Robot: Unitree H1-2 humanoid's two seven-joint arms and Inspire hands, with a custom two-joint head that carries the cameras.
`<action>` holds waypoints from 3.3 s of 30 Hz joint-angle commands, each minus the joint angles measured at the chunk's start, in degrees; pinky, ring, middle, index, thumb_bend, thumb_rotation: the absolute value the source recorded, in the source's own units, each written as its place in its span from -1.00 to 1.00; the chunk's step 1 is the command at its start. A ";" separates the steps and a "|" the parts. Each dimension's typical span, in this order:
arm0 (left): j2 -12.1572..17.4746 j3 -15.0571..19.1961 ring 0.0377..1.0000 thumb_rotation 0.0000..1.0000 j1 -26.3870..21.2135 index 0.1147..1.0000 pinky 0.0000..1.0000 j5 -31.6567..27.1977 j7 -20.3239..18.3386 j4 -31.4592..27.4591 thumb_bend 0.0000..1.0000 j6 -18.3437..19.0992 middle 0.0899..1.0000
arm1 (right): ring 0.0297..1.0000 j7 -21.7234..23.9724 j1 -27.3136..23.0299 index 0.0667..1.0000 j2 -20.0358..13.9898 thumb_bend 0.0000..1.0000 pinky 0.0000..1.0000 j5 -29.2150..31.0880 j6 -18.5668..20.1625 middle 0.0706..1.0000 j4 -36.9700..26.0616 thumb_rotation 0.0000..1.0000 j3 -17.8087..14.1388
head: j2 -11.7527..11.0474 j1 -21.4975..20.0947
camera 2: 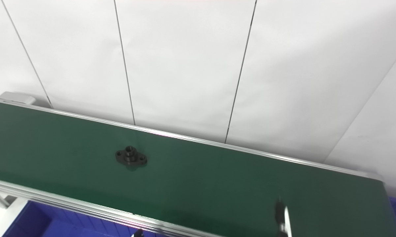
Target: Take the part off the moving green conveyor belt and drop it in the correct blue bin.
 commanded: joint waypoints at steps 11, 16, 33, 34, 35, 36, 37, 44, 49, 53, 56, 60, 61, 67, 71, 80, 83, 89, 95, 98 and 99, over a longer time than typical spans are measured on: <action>-0.28 0.09 0.94 0.95 -0.11 1.00 0.96 0.24 -0.19 -1.01 0.42 -0.99 1.00 | 0.94 10.60 -18.21 0.92 3.11 0.82 0.85 -17.55 23.25 0.94 -3.36 0.31 -1.93 | 0.48 0.52; -0.08 0.07 0.94 0.94 -0.54 1.00 0.94 -0.05 -0.53 -0.73 0.41 -0.88 1.00 | 0.90 12.97 -24.35 0.89 2.77 0.80 0.90 -22.55 27.38 0.88 1.21 0.32 -0.21 | 0.51 0.90; -1.08 -1.00 0.92 0.92 -0.76 1.00 0.94 1.62 -0.28 -0.83 0.38 0.85 1.00 | 0.73 10.54 -41.66 0.83 3.08 0.86 0.78 -35.11 32.65 0.71 25.26 0.32 8.86 | 0.25 3.75; -1.13 -1.00 0.92 0.92 -0.68 1.00 0.94 1.71 -0.14 -0.88 0.38 0.72 1.00 | 0.71 9.90 -42.67 0.82 3.36 0.86 0.76 -35.42 32.75 0.71 27.04 0.31 9.55 | 0.33 4.16; -1.14 -1.00 0.92 0.91 -0.59 1.00 0.92 1.88 0.01 -0.96 0.38 0.57 1.00 | 0.68 9.17 -43.62 0.81 3.66 0.87 0.70 -35.91 32.94 0.70 28.83 0.30 10.30 | 0.43 4.45; -1.16 -1.00 0.91 0.90 -0.53 1.00 0.89 1.99 0.11 -1.01 0.39 0.46 1.00 | 0.65 8.62 -44.19 0.80 3.80 0.88 0.65 -36.16 33.11 0.70 29.92 0.30 10.81 | 0.43 4.45; -1.16 -1.02 0.91 0.90 -0.44 1.00 0.87 2.11 0.16 -1.15 0.42 0.37 1.00 | 0.63 7.98 -44.92 0.80 3.97 0.89 0.61 -36.66 33.29 0.69 31.32 0.30 11.46 | 0.63 4.87; -1.29 -1.35 0.91 0.91 0.24 1.00 0.84 2.64 0.41 -1.84 0.40 -0.87 1.00 | 0.56 5.74 -49.79 0.78 5.27 0.92 0.48 -38.03 34.82 0.67 39.96 0.26 14.27 | 1.16 6.00; -1.85 -2.22 0.93 0.93 1.02 1.00 0.78 4.82 1.01 -2.35 0.41 -1.59 1.00 | 0.52 4.85 -51.87 0.77 6.49 0.95 0.40 -36.85 34.90 0.65 44.11 0.31 15.46 | 1.65 6.98; -2.52 -2.97 0.93 0.92 1.68 1.00 0.75 5.33 1.35 -2.57 0.43 -1.60 1.00 | 0.50 3.59 -52.59 0.77 7.27 0.95 0.38 -36.52 35.03 0.65 46.49 0.33 16.56 | 1.95 7.64; -3.01 -3.61 0.94 0.89 2.27 1.00 0.77 5.12 1.32 -3.01 0.44 -1.30 1.00 | 0.48 2.24 -53.35 0.76 8.07 0.96 0.34 -35.95 34.88 0.63 49.00 0.31 17.21 | 2.18 8.07; -3.86 -4.46 0.94 0.88 3.24 1.00 0.77 5.94 1.82 -3.62 0.43 -1.18 1.00 | 0.47 1.26 -54.71 0.77 8.37 0.96 0.30 -35.29 34.69 0.63 52.74 0.34 18.06 | 2.63 9.49; -4.01 -4.72 0.94 0.88 3.46 1.00 0.77 5.98 1.89 -3.82 0.43 -1.06 1.00 | 0.46 0.88 -55.07 0.78 8.39 0.96 0.29 -35.16 34.63 0.63 53.76 0.36 18.29 | 2.70 9.77; -5.04 -5.95 0.93 0.88 4.77 1.00 0.79 7.26 2.54 -4.61 0.42 -0.67 1.00 | 0.39 -1.85 -56.06 0.70 8.72 0.96 0.22 -33.87 33.85 0.52 58.32 0.28 19.21 | 3.29 11.33; -5.21 -6.77 0.89 0.90 5.55 1.00 0.74 8.57 2.82 -5.53 0.39 -0.30 0.98 | -0.16 -7.34 -56.17 0.52 10.99 0.90 -0.24 -37.05 40.69 0.03 62.81 0.15 20.88 | 3.62 12.60; -5.56 -7.98 0.82 0.88 7.00 1.00 0.68 9.05 3.52 -5.88 0.36 -0.72 0.95 | -0.49 -17.86 -56.95 0.28 11.28 0.47 -0.58 -36.18 38.18 -0.16 74.58 -0.21 24.36 | 4.04 14.31; -5.64 -8.20 0.83 0.88 7.28 1.00 0.70 9.25 3.52 -6.24 0.38 -0.49 0.95 | -0.61 -20.81 -56.80 0.01 10.66 0.15 -0.69 -34.31 35.05 -0.36 77.03 -0.58 24.64 | 4.52 14.51; -5.58 -8.59 0.81 0.86 7.65 1.00 0.65 8.63 3.20 -7.24 0.39 0.38 0.94 | -0.75 -25.27 -56.07 -0.09 10.68 0.03 -0.82 -32.90 32.92 -0.62 79.67 -0.73 26.32 | 4.91 14.33; -5.62 -8.65 0.78 0.88 7.67 1.00 0.65 8.93 3.16 -7.93 0.39 1.66 0.93 | -0.77 -27.54 -55.90 -0.10 10.68 0.03 -0.83 -32.55 33.43 -0.65 80.79 -0.74 27.66 | 5.15 13.90; -5.50 -8.67 0.81 0.86 7.65 1.00 0.68 8.54 3.07 -7.92 0.41 1.78 0.93 | -0.77 -27.91 -55.88 -0.10 10.54 0.04 -0.83 -32.06 33.49 -0.65 80.91 -0.74 27.61 | 5.28 13.63; -5.50 -8.59 0.80 0.86 7.66 1.00 0.68 8.88 3.17 -7.91 0.41 1.88 0.92 | -0.77 -28.01 -55.82 -0.10 10.50 0.04 -0.83 -31.89 33.55 -0.65 80.80 -0.74 27.54 | 5.33 13.41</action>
